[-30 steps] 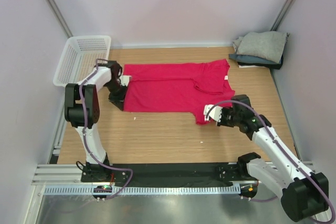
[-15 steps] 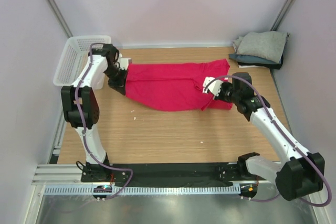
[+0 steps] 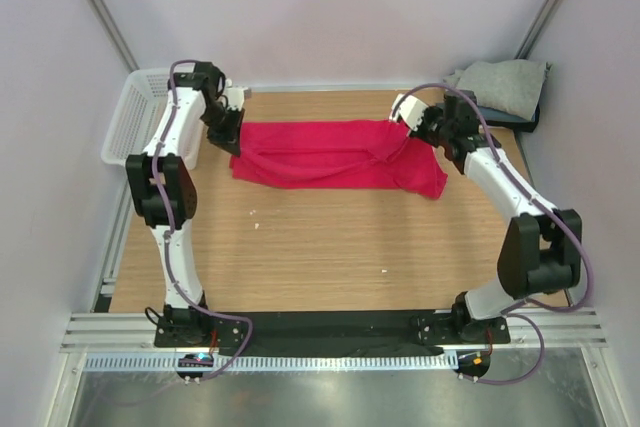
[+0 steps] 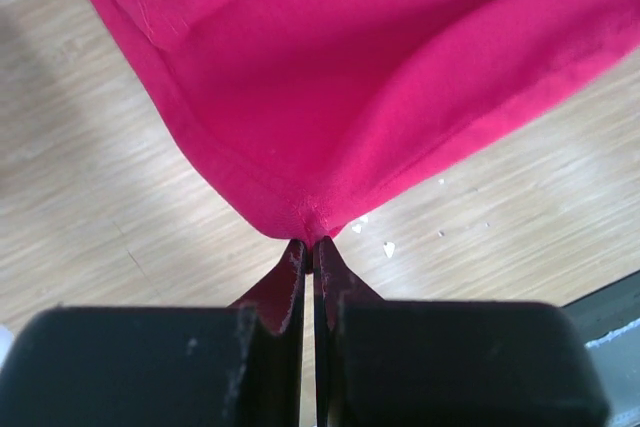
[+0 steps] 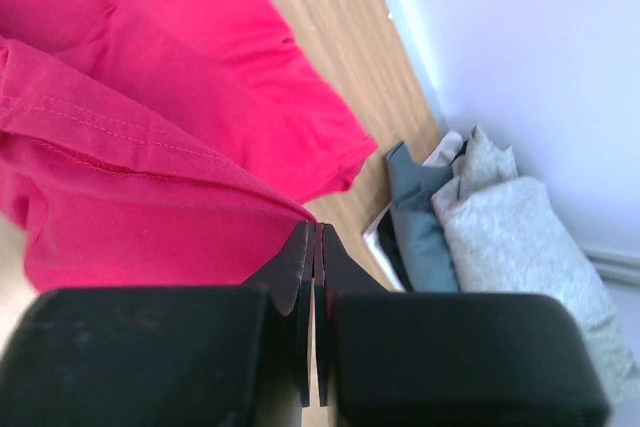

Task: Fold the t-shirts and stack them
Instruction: Fold the tshirt

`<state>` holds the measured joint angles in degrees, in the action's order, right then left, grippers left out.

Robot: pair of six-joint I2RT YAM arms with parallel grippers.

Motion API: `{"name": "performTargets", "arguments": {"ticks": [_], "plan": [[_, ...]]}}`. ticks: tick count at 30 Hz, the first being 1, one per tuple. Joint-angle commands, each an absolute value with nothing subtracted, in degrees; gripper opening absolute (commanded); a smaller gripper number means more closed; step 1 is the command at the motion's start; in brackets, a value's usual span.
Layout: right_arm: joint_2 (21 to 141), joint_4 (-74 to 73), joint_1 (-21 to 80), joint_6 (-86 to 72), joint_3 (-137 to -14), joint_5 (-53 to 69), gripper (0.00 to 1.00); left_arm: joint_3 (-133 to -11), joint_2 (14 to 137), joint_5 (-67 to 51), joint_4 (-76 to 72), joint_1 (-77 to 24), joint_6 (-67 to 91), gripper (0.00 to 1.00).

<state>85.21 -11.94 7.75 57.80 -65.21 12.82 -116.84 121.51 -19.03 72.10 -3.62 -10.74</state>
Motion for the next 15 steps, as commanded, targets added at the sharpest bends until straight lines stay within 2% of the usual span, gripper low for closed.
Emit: {"name": "performTargets", "arguments": {"ticks": [1, 8, 15], "plan": [[90.9, -6.0, 7.6, 58.1, -72.0, 14.5, 0.02, -121.5, 125.1, -19.3, 72.2, -2.6, -10.2, 0.00], [108.4, -4.4, 7.6, 58.9, -84.6, 14.6, 0.01, -134.4, 136.0, -14.9, 69.4, -2.5, -8.7, 0.00], [120.1, -5.6, 7.6, 59.3, -96.6, 12.9, 0.02, -136.8, 138.8, -11.0, 67.2, -2.5, -7.5, 0.00]]}}
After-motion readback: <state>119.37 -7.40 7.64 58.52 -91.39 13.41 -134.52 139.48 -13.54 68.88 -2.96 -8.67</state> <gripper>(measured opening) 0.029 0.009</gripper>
